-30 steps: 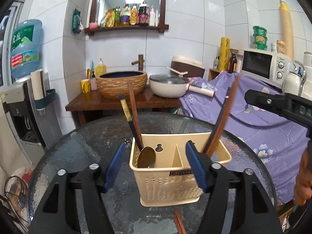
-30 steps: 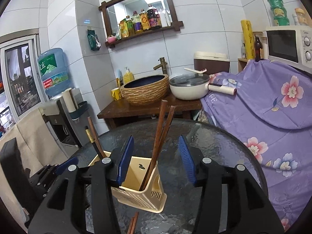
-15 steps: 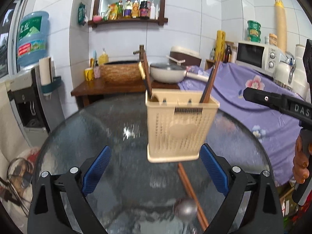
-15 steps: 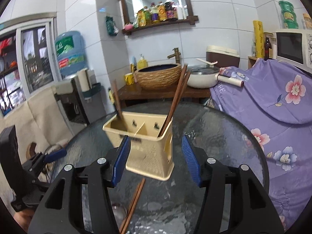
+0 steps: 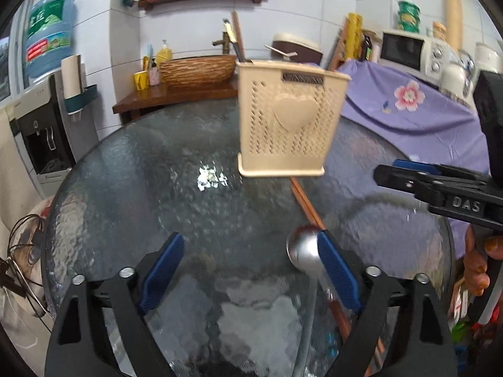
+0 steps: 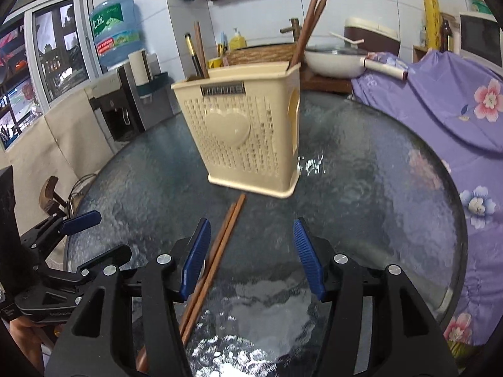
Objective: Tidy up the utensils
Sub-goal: 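Move both tools back down to the remaining utensils on the table, then grasp a silver spoon with left tool while right tool grasps a brown chopstick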
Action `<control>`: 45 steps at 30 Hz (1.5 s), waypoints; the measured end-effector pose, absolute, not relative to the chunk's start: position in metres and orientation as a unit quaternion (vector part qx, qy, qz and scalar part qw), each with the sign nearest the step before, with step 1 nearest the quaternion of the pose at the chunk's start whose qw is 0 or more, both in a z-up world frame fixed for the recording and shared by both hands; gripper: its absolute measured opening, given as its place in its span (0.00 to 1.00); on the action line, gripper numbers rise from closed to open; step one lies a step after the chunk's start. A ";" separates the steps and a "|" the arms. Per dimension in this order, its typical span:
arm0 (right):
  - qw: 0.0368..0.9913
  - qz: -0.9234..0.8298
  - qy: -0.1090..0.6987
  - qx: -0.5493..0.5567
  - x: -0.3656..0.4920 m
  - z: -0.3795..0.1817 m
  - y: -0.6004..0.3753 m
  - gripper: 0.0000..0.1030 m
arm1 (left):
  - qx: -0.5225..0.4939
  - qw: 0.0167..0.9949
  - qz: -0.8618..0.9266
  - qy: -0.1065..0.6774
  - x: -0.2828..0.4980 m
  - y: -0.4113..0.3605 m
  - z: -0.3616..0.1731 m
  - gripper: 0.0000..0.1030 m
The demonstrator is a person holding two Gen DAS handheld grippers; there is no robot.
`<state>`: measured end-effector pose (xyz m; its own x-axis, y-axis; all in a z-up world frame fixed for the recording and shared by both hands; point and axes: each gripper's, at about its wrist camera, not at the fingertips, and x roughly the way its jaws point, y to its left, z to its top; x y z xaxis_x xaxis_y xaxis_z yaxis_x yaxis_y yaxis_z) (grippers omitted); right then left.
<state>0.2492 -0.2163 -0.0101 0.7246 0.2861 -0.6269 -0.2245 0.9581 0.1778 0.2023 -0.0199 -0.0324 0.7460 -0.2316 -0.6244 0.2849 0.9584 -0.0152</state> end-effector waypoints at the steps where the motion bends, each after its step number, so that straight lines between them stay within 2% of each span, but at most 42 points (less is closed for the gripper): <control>1: 0.926 0.138 0.349 0.045 0.249 -0.015 -0.215 0.54 | 0.045 0.932 -0.141 0.332 0.201 -0.022 -0.035 0.76; 4: 0.919 0.140 0.366 0.044 0.246 -0.030 -0.212 0.54 | 0.052 0.925 -0.155 0.344 0.196 -0.028 -0.042 0.69; 11: 0.910 0.137 0.387 0.054 0.240 -0.046 -0.213 0.54 | 0.058 0.911 -0.181 0.365 0.189 -0.044 -0.057 0.62; 30: 0.902 0.133 0.404 0.069 0.239 -0.049 -0.230 0.54 | 0.067 0.893 -0.193 0.402 0.210 -0.069 -0.074 0.45; 37: 0.900 0.136 0.407 0.069 0.239 -0.050 -0.226 0.54 | 0.081 0.891 -0.187 0.407 0.215 -0.075 -0.073 0.33; 45: 0.897 0.141 0.415 0.064 0.243 -0.051 -0.216 0.54 | 0.054 0.893 -0.183 0.407 0.217 -0.065 -0.069 0.31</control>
<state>0.2429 -0.2163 -0.0508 0.6165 0.3063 -0.7254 -0.2000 0.9519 0.2320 0.2167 -0.0648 -0.0693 0.6017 -0.2822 -0.7472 0.3703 0.9275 -0.0521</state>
